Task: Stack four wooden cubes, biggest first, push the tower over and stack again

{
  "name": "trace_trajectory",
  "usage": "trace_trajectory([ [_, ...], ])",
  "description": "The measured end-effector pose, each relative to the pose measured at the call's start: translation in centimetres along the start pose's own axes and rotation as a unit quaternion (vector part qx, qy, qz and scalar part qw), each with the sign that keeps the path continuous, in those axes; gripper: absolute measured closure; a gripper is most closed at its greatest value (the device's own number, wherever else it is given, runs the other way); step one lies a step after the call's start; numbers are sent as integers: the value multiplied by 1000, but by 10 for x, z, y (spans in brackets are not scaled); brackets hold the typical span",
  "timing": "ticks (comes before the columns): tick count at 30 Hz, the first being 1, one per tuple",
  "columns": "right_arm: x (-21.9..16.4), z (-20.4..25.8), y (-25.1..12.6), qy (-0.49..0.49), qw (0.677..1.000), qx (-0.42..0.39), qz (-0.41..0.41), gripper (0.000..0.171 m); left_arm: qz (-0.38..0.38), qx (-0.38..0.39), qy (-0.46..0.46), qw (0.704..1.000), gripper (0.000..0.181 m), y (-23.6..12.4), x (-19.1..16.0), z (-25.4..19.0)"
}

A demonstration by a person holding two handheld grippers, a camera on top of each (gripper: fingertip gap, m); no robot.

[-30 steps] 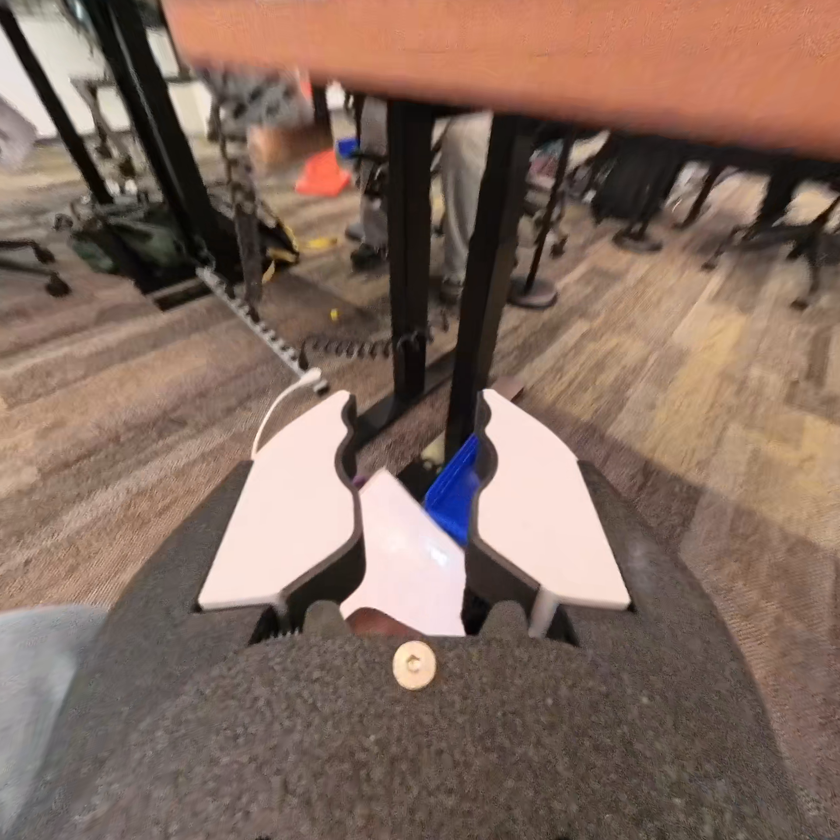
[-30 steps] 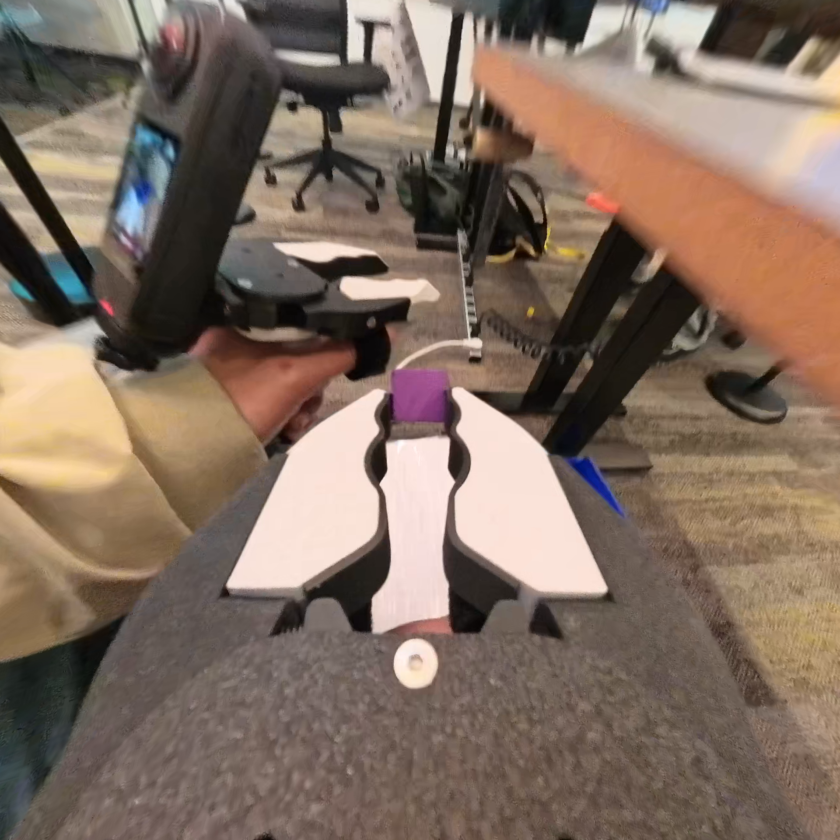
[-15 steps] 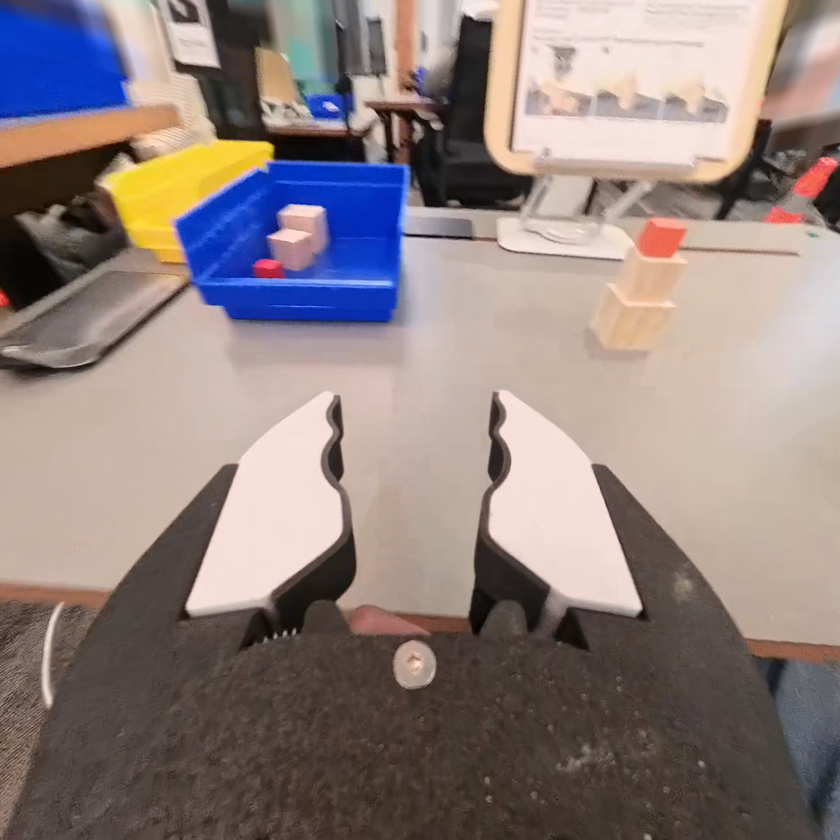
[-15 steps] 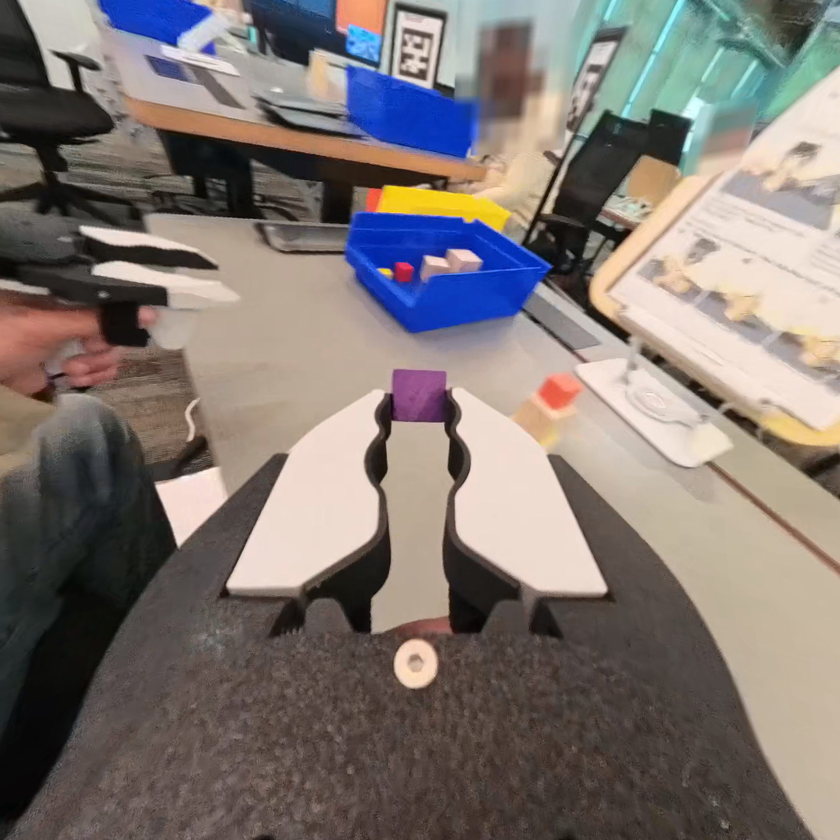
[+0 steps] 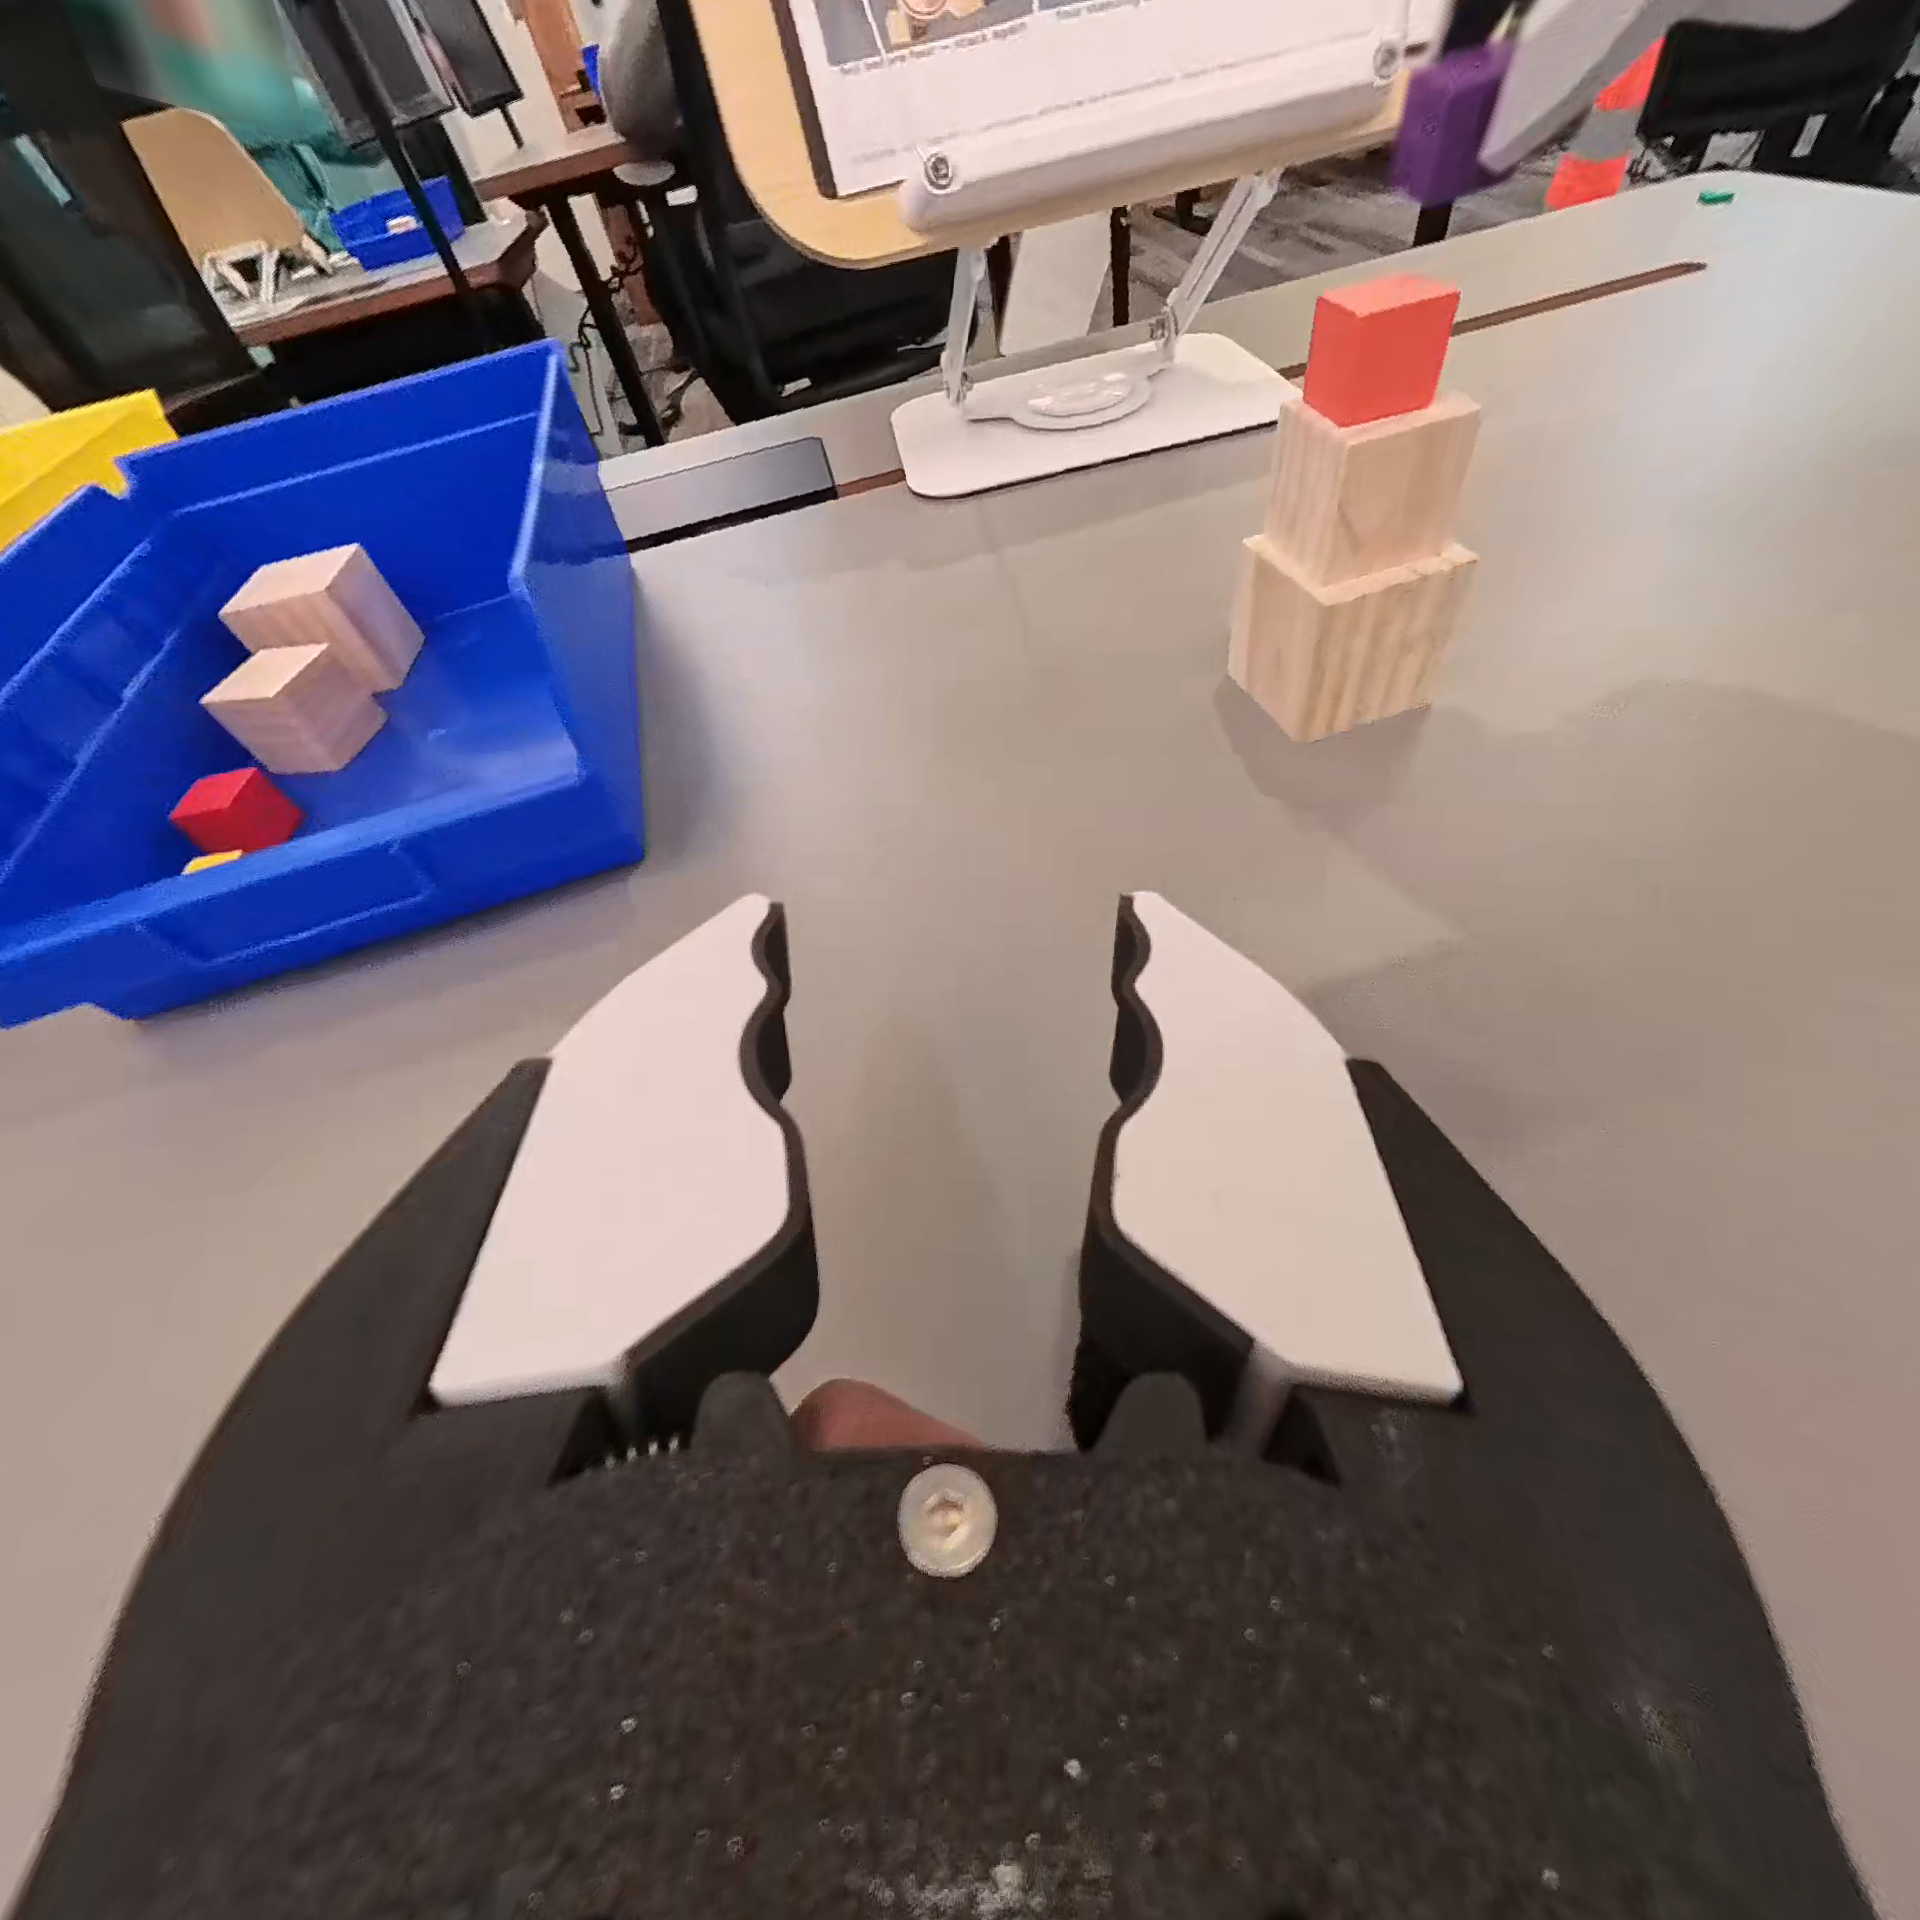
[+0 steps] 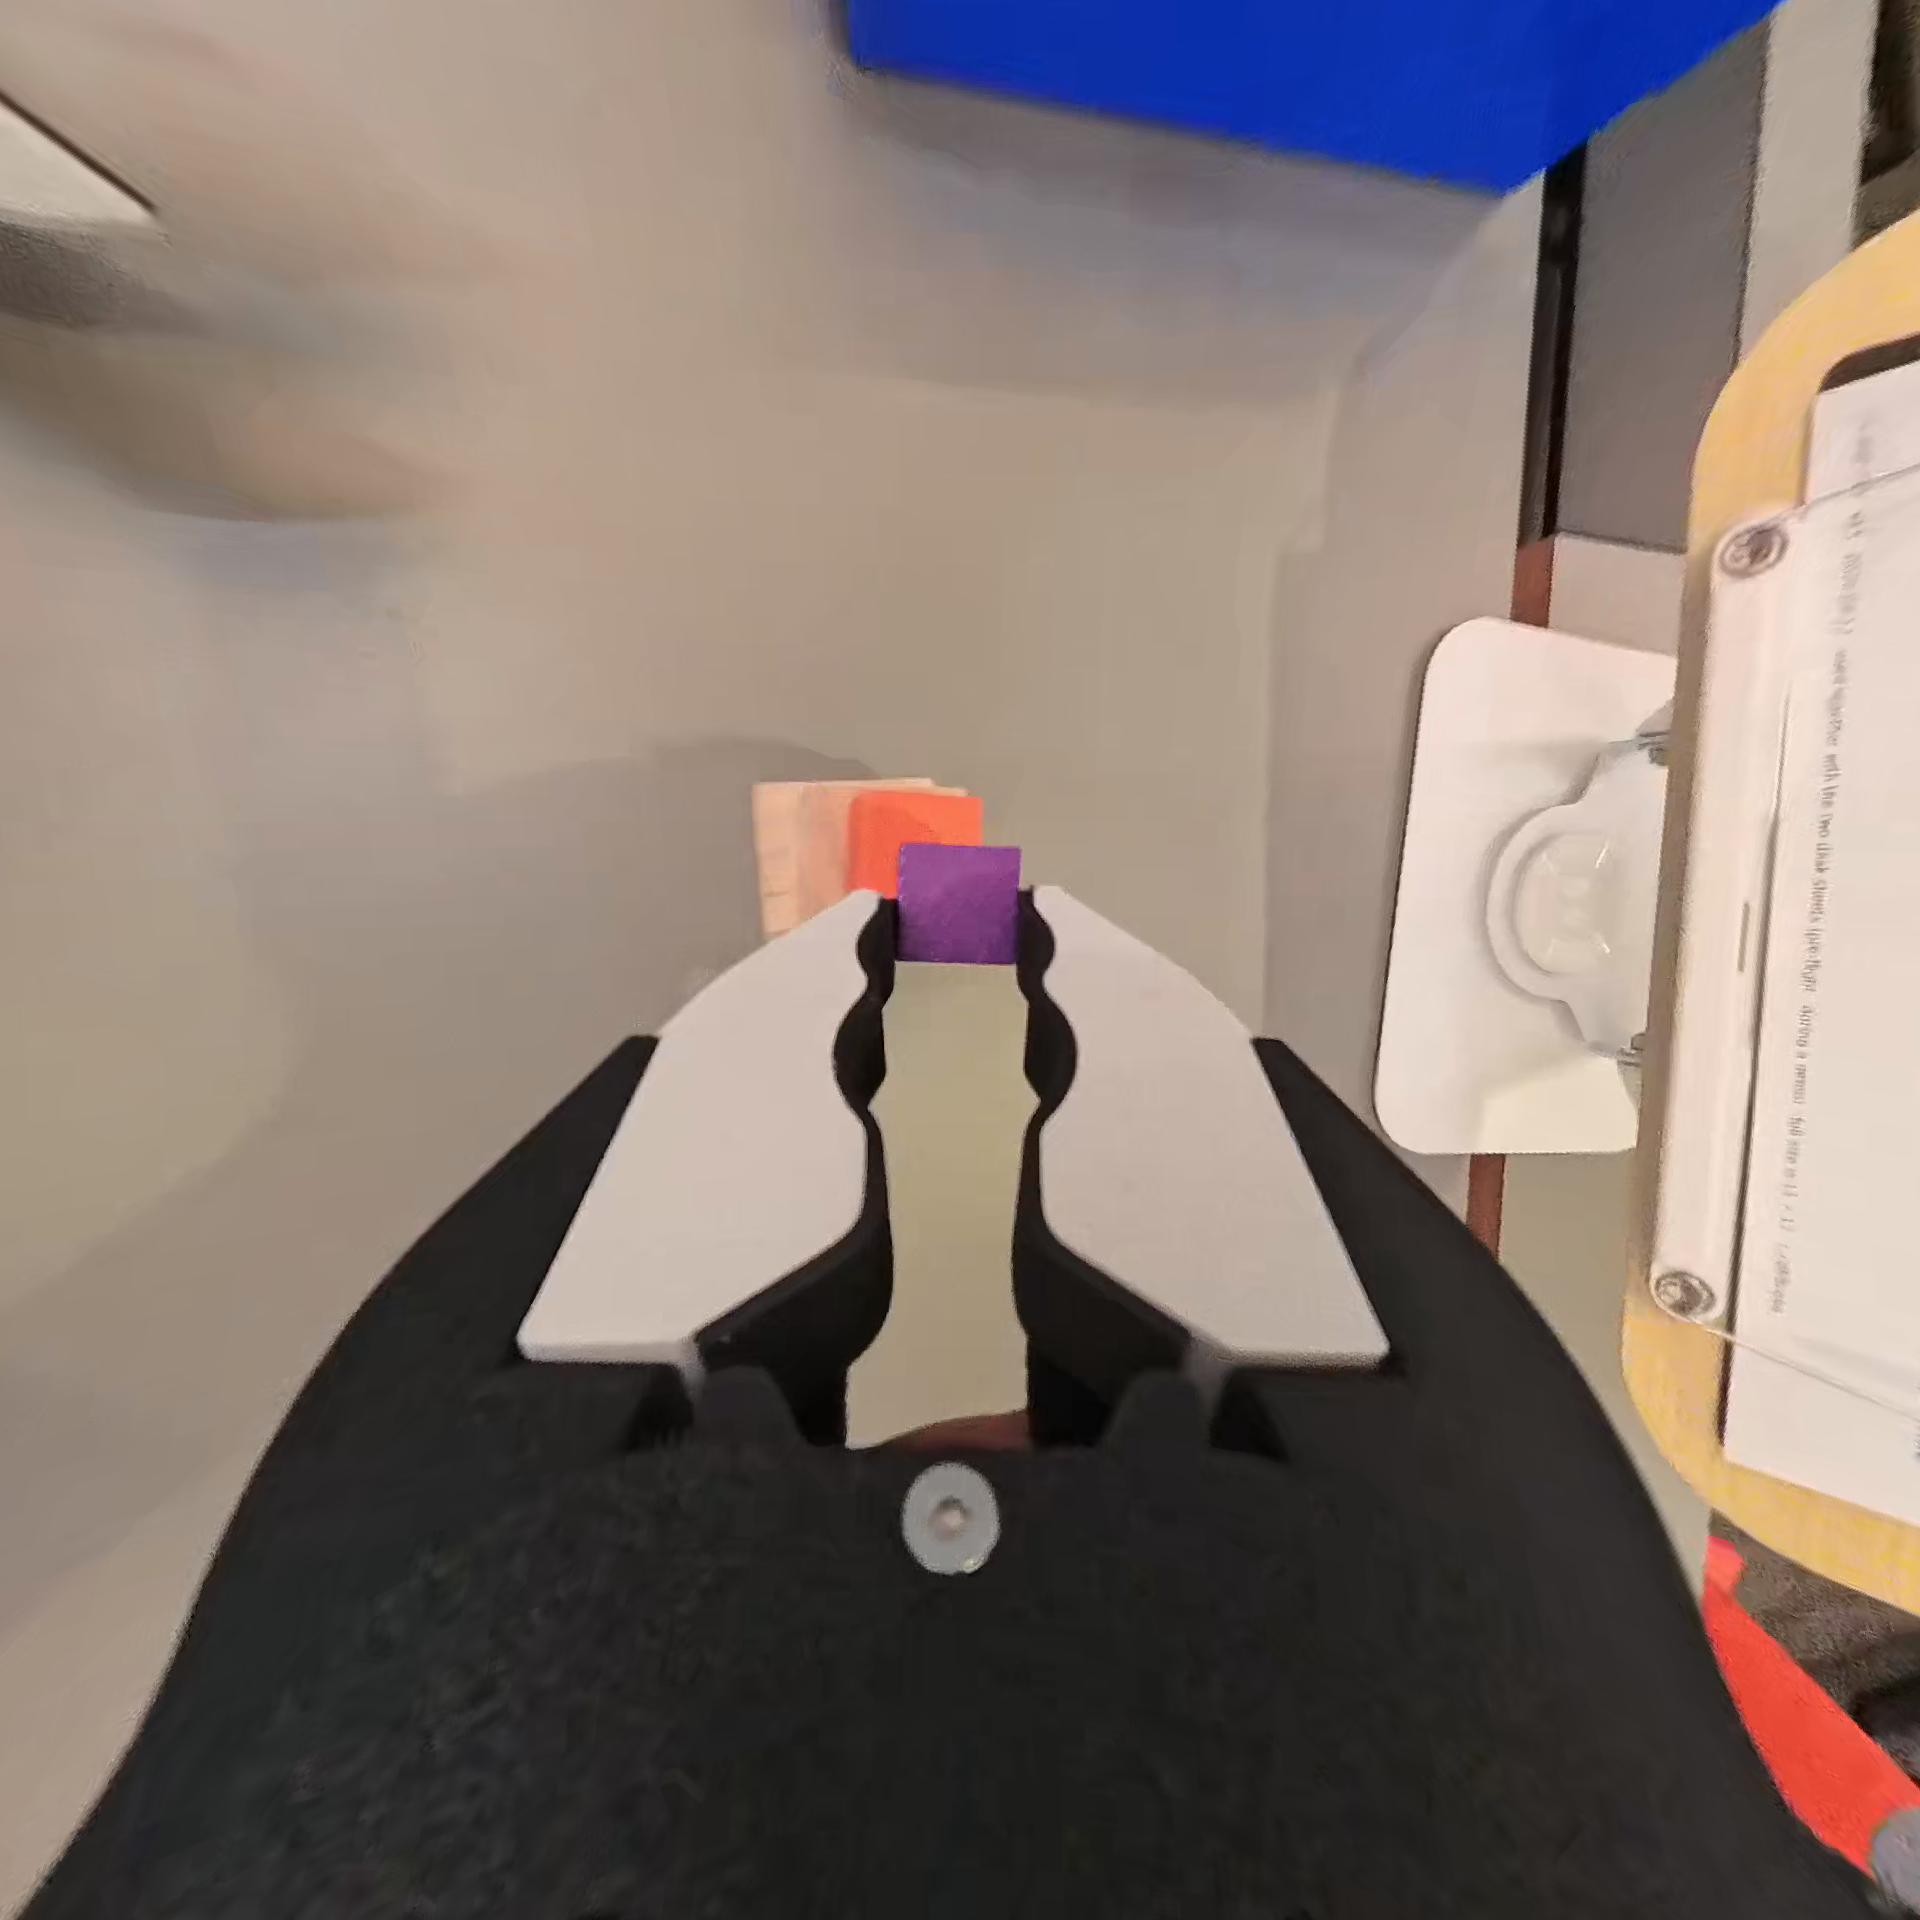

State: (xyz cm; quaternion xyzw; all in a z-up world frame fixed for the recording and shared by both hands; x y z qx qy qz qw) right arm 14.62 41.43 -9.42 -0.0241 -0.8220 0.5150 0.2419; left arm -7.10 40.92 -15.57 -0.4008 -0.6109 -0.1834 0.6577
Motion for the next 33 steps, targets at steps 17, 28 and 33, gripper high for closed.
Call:
trace_trajectory([
  [17, 5, 2, 15, 65, 994, 80, -38, 149, 2, -23, -14, 1000, 124, 11, 0, 2],
  [28, 0, 3, 7, 66, 995, 62, -43, 130, 21, -33, -15, 999, 122, 13, -4, -4],
  [33, 8, 10, -52, 90, 989, -39, -111, 123, 24, -34, -6, 999, 121, 2, 0, -6],
])
Point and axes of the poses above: each gripper's, where its closed fingertips meet, y out along the fingers, x out of its top, z = x × y across the jaws, the point moved 1 cm from there along -y, back along the fingers, and after that the axes turned 14 degrees about -y, right-handed, at the moved point
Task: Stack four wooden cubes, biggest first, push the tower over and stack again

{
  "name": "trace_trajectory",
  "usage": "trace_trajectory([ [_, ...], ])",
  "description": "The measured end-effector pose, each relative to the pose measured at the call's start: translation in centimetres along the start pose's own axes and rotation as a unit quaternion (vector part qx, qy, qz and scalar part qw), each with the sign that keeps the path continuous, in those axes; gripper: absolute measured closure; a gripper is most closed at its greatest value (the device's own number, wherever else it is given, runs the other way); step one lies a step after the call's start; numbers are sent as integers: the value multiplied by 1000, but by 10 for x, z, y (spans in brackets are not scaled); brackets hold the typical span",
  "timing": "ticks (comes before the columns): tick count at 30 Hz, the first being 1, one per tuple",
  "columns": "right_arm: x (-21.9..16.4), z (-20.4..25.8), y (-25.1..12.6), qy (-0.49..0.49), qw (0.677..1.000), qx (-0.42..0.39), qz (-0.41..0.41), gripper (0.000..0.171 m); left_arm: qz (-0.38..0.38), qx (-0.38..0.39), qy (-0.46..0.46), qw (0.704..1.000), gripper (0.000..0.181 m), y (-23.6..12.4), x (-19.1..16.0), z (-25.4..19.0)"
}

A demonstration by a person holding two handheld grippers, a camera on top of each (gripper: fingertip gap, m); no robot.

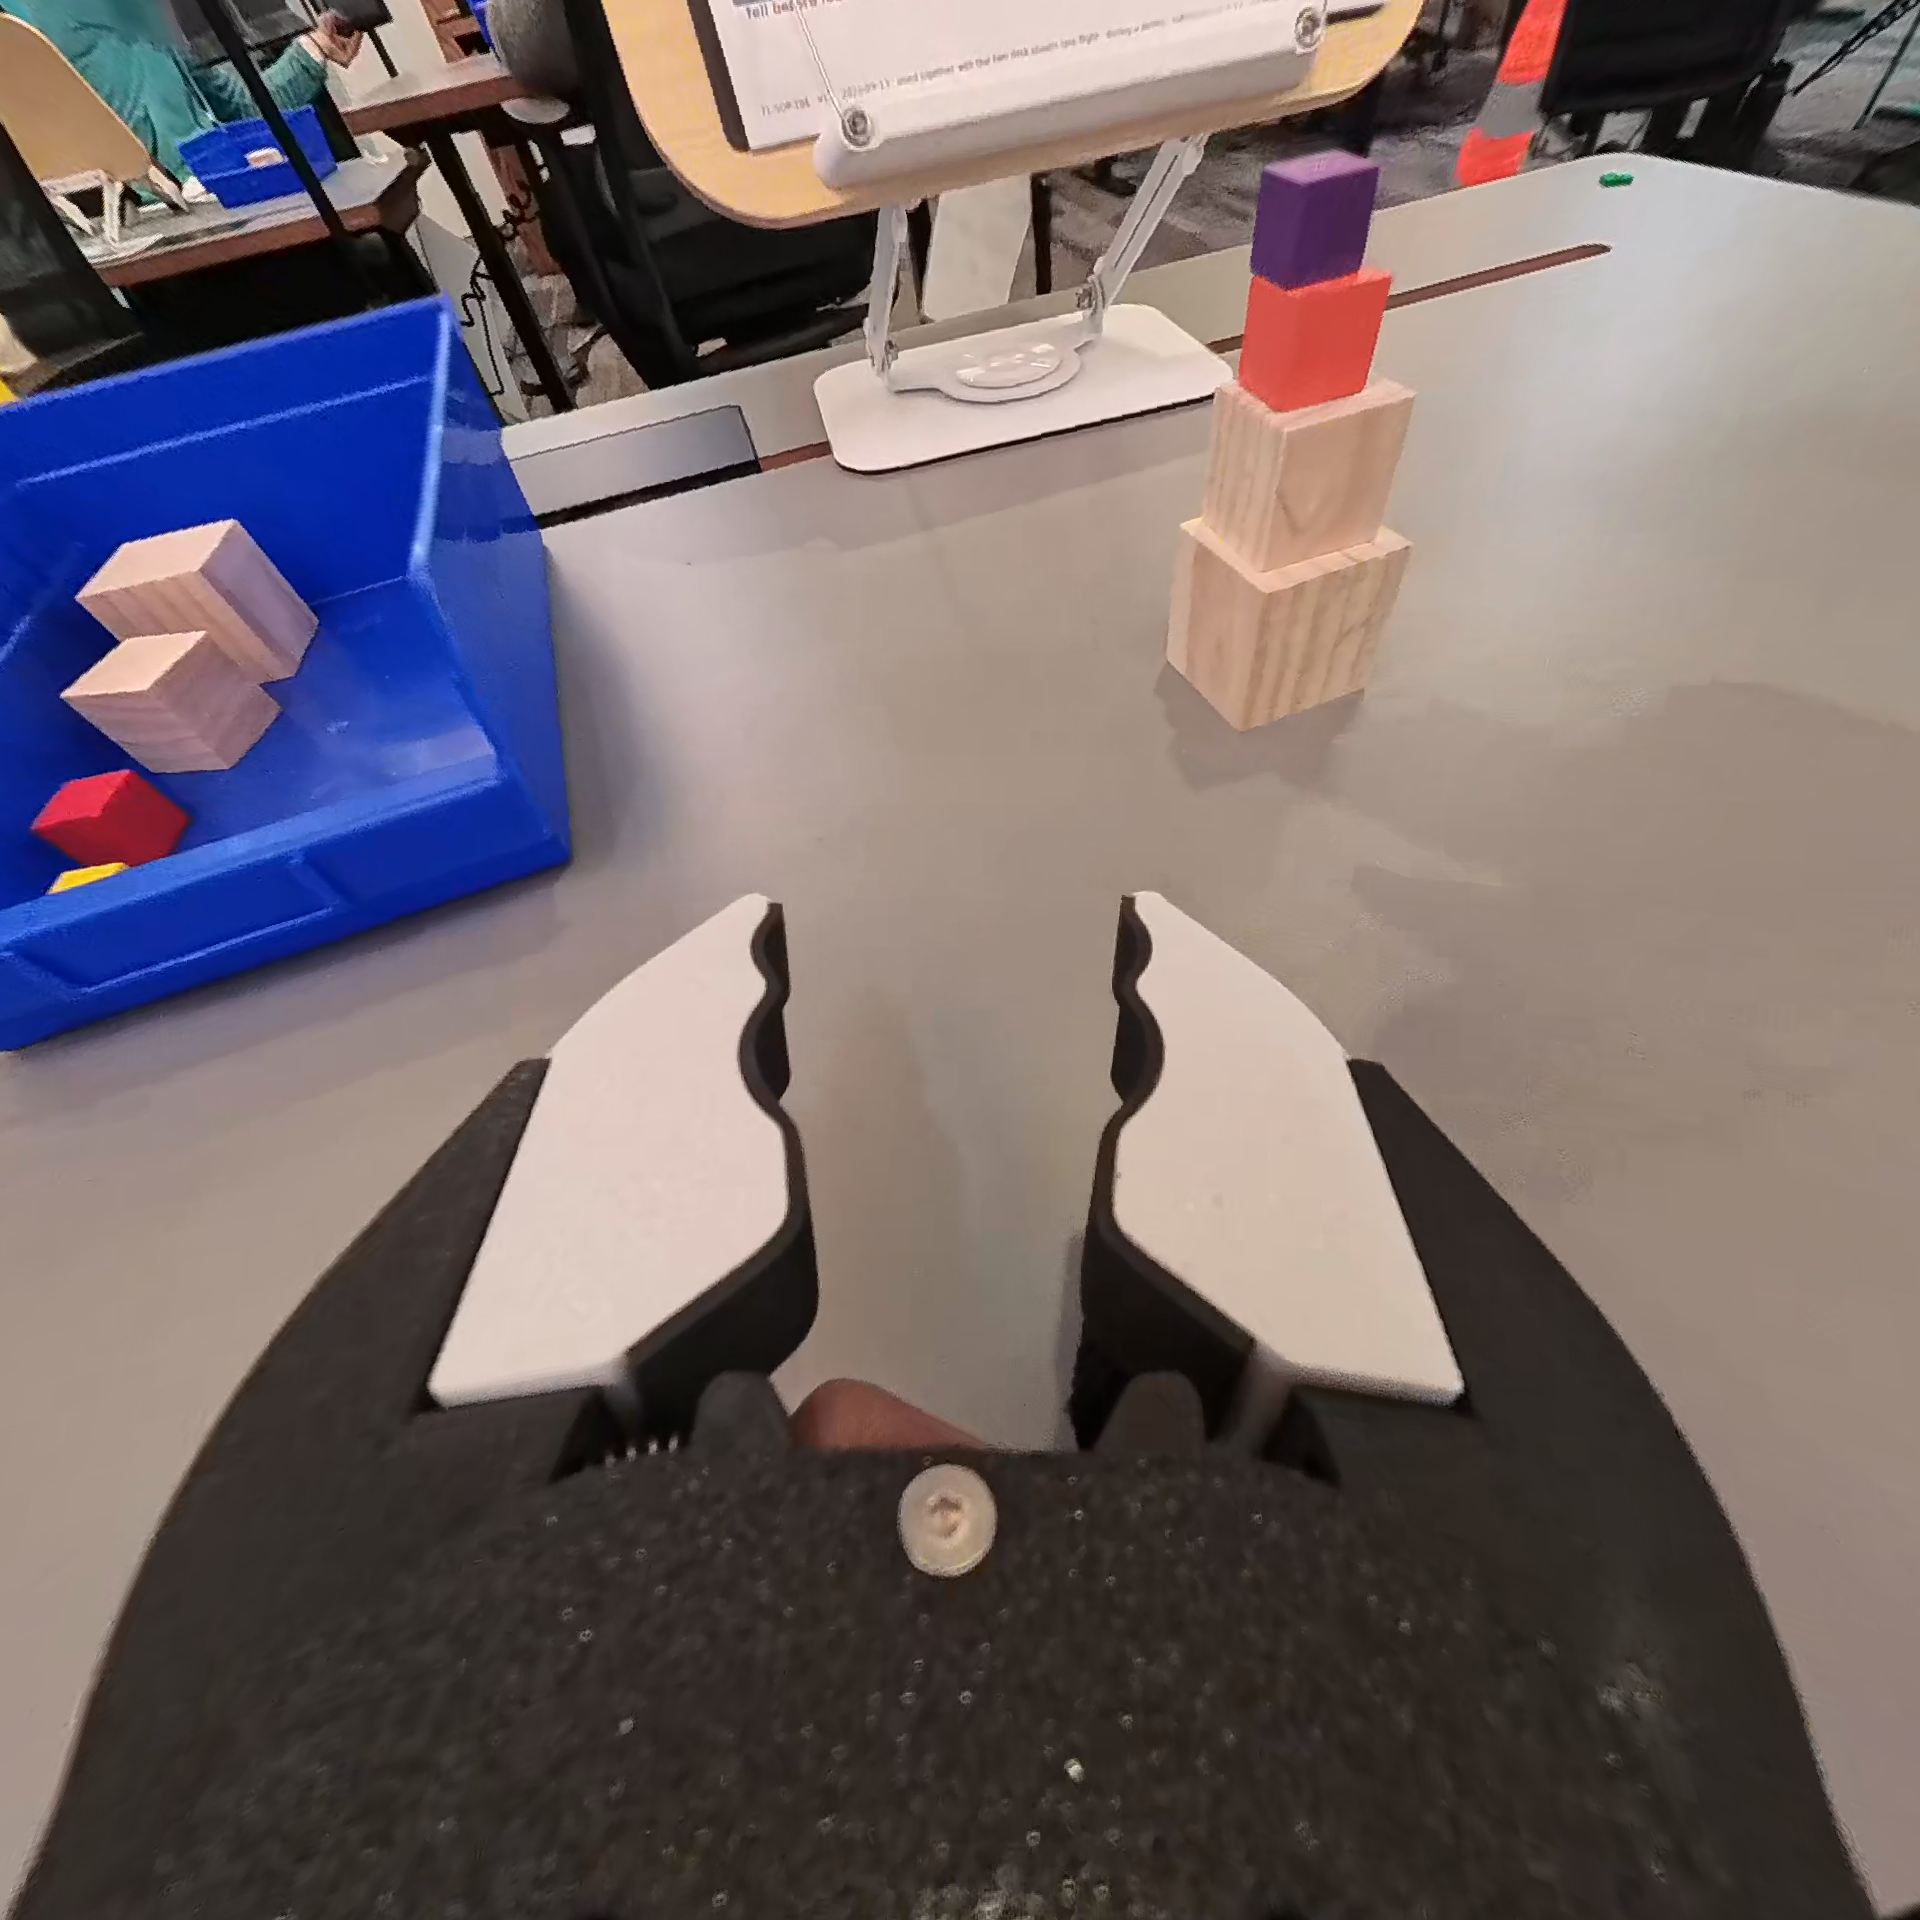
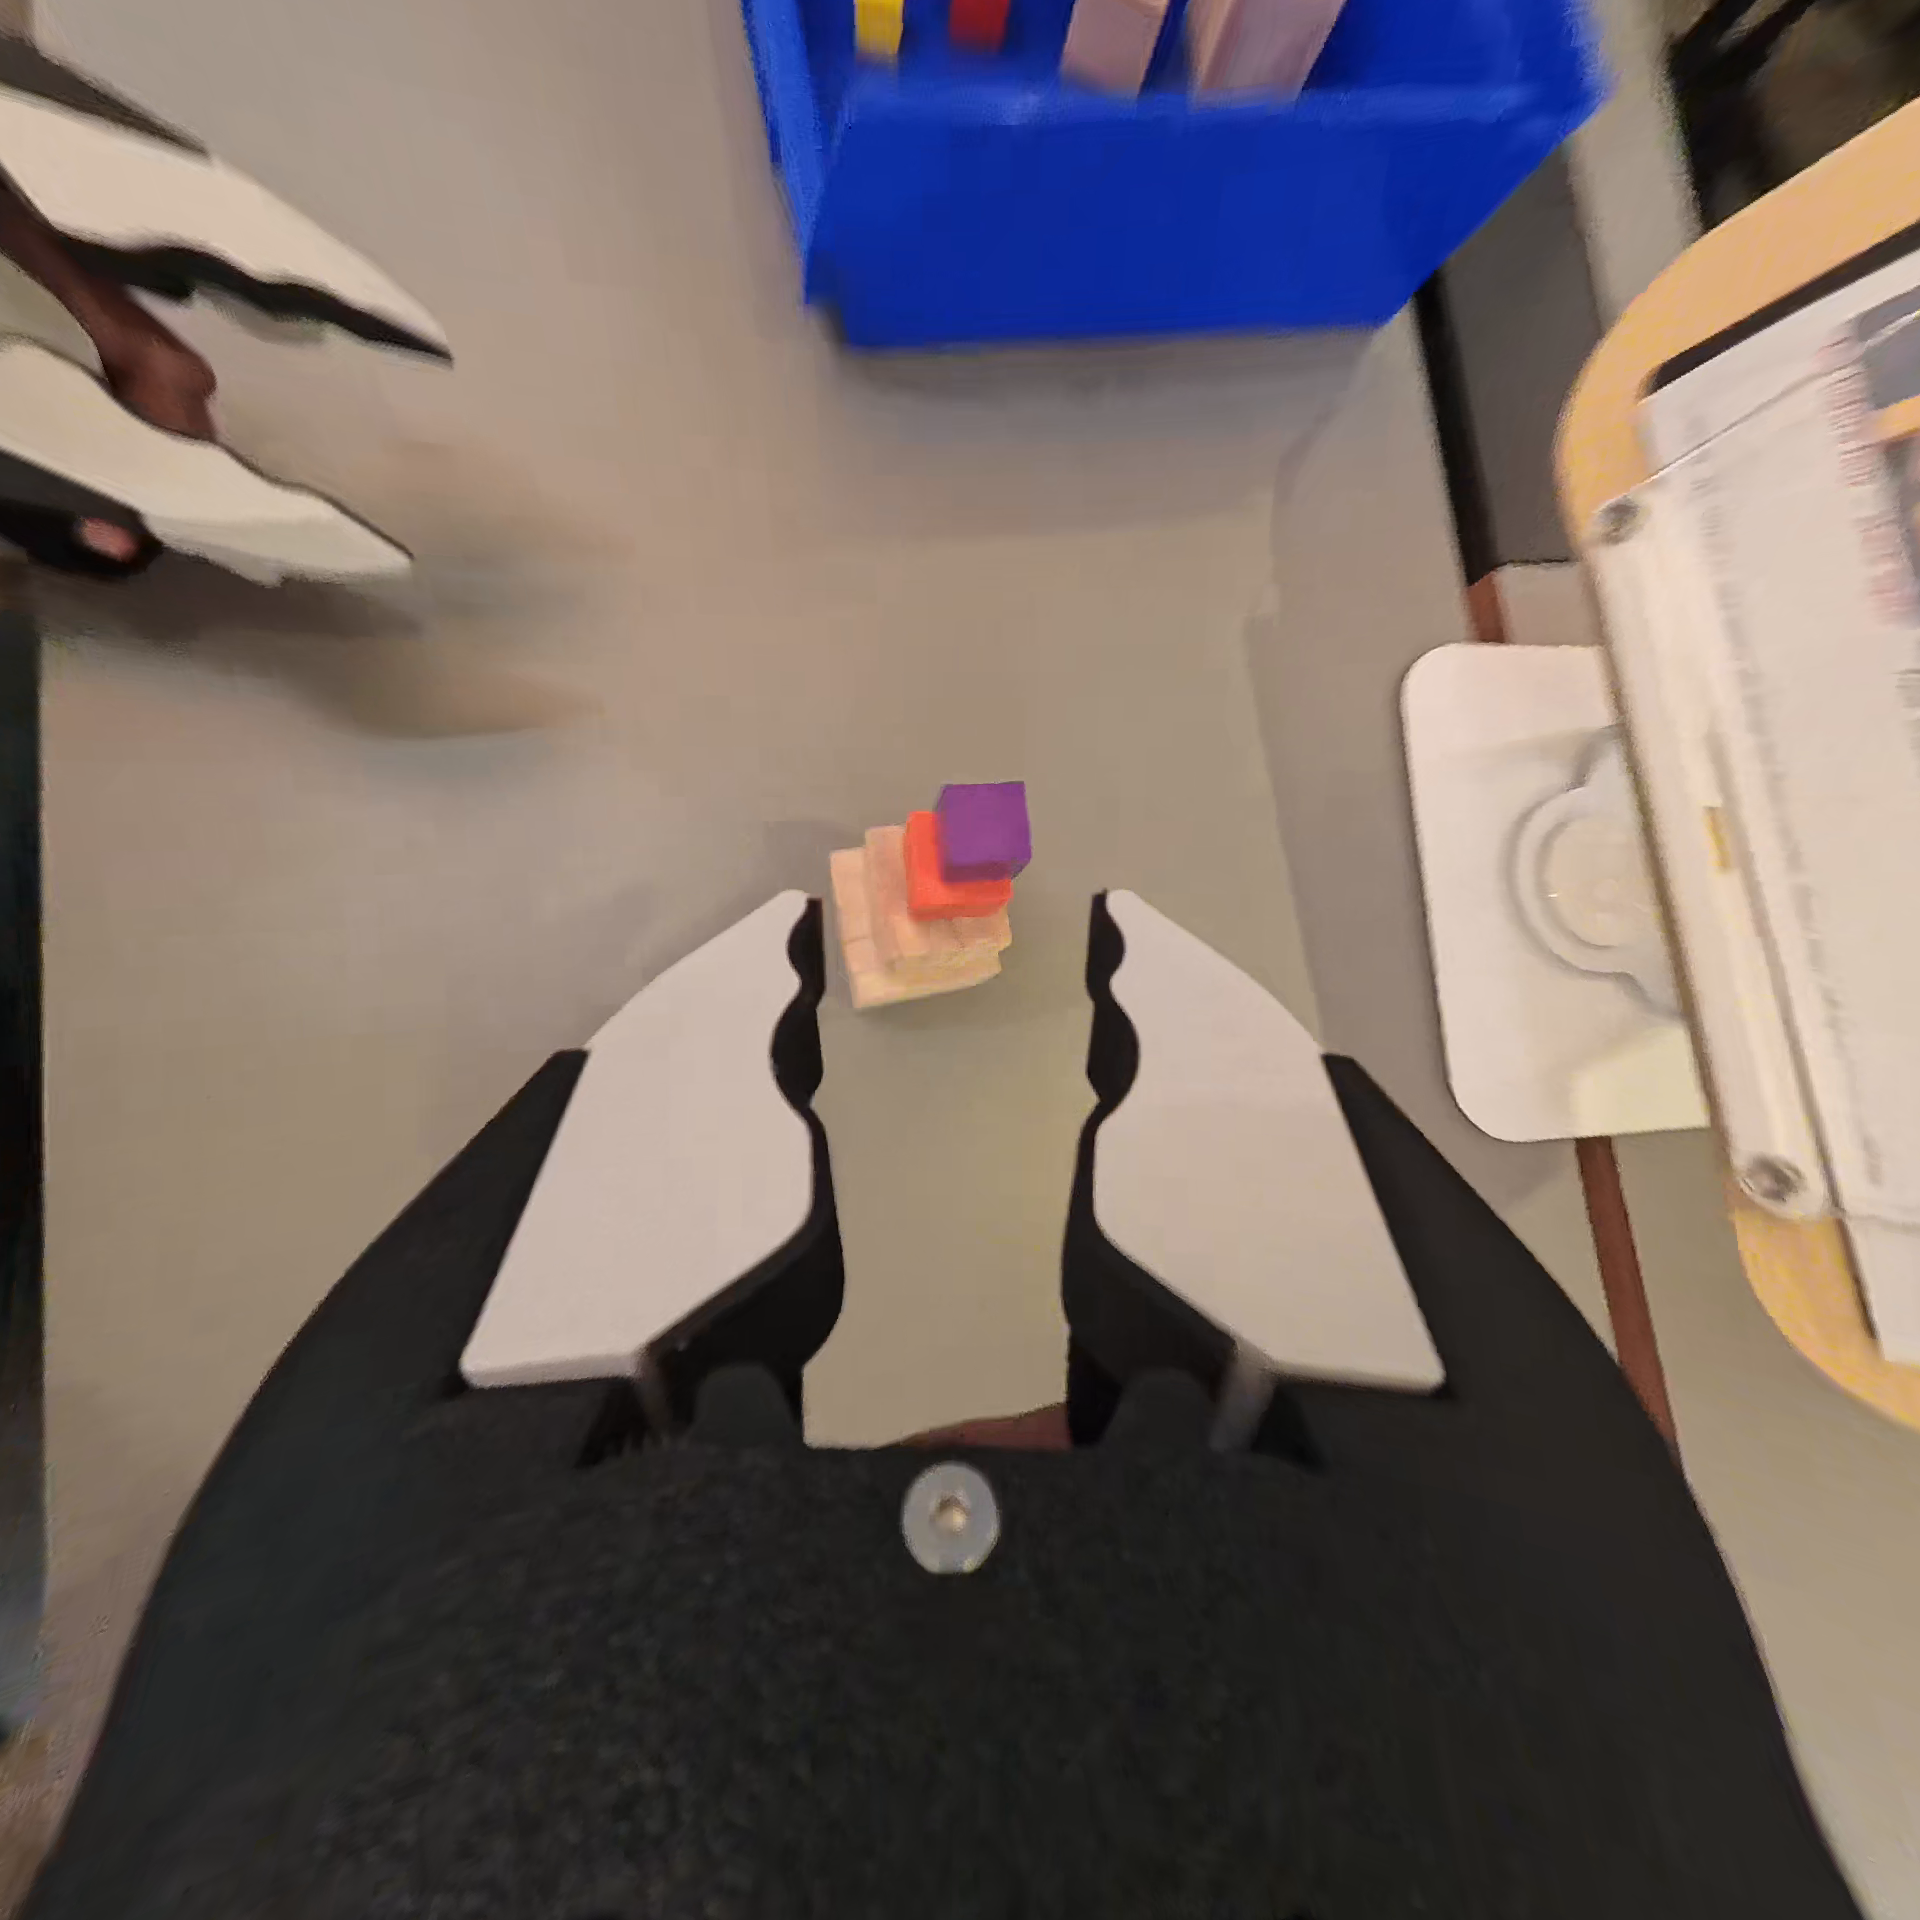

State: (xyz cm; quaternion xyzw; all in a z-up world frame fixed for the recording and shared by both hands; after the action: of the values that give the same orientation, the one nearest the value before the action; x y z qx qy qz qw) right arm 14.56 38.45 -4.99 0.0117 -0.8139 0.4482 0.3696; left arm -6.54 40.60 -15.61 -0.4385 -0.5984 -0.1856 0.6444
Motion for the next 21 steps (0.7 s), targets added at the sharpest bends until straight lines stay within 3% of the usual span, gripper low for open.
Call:
trace_trajectory([
  [4, -4, 45, -47, 76, 979, -172, -84, 115, -11, 14, -9, 1000, 121, -23, 9, 5],
  [8, -48, 121, -63, 219, 927, -270, -140, 108, -24, 26, -29, 999, 121, -48, 10, 7],
  [12, -94, 172, -81, 296, 863, -379, -153, 102, -42, 27, -35, 998, 120, -70, 9, -4],
  [14, -111, 190, -86, 319, 841, -408, -158, 100, -43, 27, -31, 998, 119, -77, 4, -11],
  [17, -127, 206, -89, 325, 832, -424, -151, 96, -38, 21, -23, 999, 119, -78, -7, -19],
  [21, -154, 190, -92, 326, 826, -449, -98, 96, -21, 14, -15, 1000, 118, -53, -13, -21],
])
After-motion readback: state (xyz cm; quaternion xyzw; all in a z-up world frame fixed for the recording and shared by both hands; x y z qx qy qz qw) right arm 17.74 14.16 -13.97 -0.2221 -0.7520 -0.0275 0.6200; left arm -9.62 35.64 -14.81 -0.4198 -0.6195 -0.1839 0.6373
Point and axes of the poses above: each gripper's, where its closed fingertips meet, y out along the fingers, x out of its top, z = x × y across the jaws, the point moved 1 cm from there along -y, back along the fingers, and after that the axes turned 14 degrees about -y, right-handed, at the moved point
